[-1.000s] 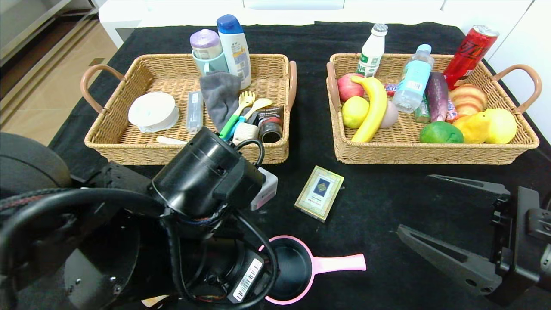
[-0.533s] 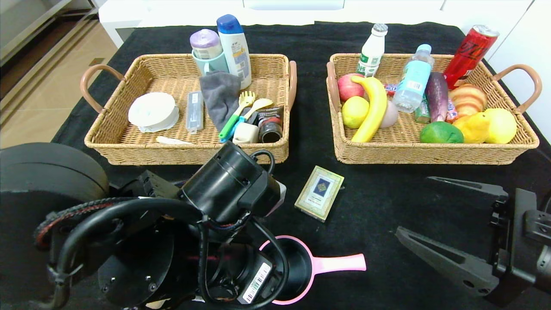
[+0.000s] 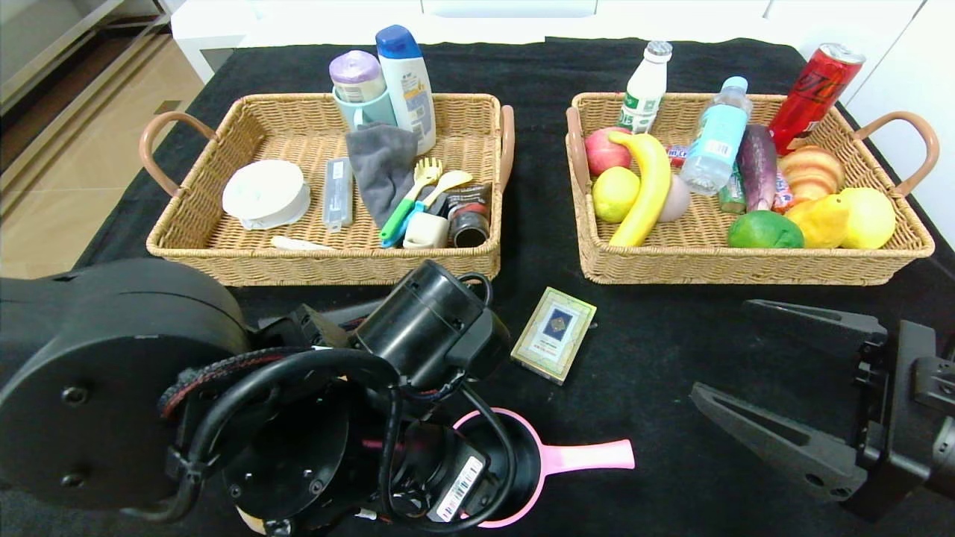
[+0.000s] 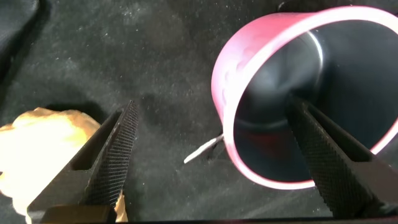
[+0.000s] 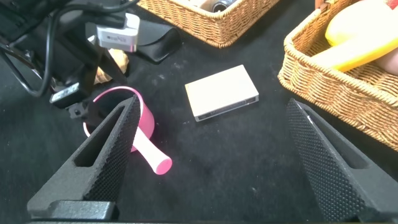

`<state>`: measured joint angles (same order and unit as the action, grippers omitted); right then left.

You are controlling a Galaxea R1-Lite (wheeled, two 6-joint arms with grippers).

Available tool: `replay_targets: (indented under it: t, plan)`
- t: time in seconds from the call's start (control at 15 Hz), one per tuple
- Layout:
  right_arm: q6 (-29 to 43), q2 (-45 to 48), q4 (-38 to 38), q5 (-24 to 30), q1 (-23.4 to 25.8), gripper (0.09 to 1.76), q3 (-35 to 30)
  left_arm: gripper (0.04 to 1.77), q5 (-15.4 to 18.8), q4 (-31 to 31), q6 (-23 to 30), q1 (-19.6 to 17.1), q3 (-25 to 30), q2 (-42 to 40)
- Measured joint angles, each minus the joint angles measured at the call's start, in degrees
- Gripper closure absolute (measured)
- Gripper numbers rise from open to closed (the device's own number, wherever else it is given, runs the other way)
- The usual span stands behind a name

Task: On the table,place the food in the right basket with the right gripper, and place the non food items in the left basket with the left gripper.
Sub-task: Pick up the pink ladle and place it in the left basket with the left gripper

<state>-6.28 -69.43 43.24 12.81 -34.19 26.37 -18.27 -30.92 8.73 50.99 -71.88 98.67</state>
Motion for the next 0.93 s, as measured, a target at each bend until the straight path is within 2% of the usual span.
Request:
replay_targets:
  t: [0.27,0.47,0.53,0.6,0.93]
  plan:
    - [0.0,0.0,0.0,0.0,0.0,0.15,-0.1,0.71,0.0,0.0,0.1,0.0,-0.1,0.6]
    - [0.0,-0.2,0.0,0.0,0.0,0.15,-0.1,1.02,0.0,0.0,0.1,0.0,0.0,0.7]
    - [0.0,-0.2,0.0,0.0,0.0,0.15,-0.2,1.25,0.0,0.0,0.1,0.0,0.0,0.7]
    - [0.0,-0.2,0.0,0.0,0.0,0.15,-0.2,1.64,0.0,0.0,0.1,0.0,0.0,0.6]
    - [0.0,-0.3,0.0,0.0,0.0,0.15,-0.3,1.64,0.0,0.0,0.1,0.0,0.0,0.9]
